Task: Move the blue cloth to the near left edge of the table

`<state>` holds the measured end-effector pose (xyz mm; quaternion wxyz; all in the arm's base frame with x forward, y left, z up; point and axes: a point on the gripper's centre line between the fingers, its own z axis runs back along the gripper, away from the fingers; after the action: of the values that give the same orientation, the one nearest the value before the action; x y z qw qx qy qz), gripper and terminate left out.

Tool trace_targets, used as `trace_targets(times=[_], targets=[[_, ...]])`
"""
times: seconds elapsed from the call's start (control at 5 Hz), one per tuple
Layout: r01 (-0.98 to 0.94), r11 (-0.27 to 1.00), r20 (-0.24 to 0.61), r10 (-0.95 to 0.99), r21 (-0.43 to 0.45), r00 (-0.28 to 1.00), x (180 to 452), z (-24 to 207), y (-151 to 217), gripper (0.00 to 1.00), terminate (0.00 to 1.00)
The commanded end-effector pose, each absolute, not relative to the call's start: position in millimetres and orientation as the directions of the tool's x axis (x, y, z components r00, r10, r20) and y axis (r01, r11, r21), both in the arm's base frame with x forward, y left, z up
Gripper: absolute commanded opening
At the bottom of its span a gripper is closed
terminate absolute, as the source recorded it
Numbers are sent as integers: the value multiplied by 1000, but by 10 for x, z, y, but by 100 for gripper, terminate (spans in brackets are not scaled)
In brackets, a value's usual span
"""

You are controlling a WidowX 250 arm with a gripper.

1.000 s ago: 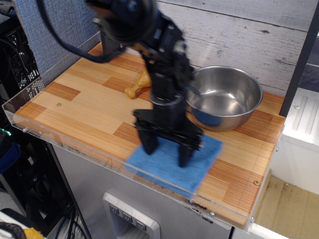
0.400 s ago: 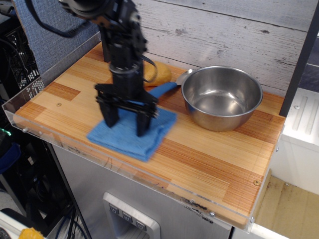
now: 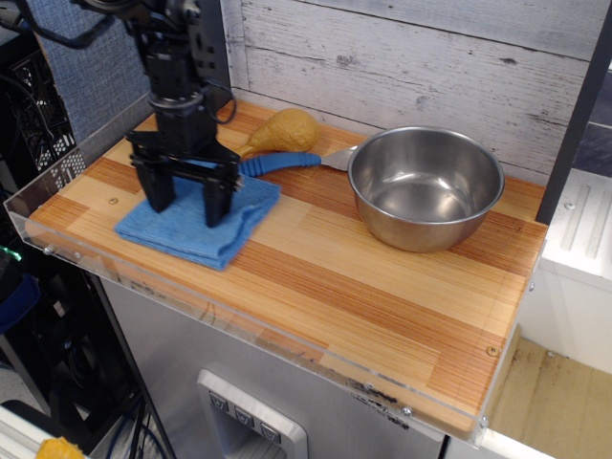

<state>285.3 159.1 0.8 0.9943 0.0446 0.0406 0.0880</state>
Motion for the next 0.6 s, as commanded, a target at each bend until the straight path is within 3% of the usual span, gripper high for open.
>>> trace_targets(times=[0.0, 0.4], targets=[[-225, 966, -157, 243, 124, 957, 2485, -153, 2237, 100, 0], [-207, 962, -130, 231, 179, 964, 2455, 26, 2549, 100, 0]])
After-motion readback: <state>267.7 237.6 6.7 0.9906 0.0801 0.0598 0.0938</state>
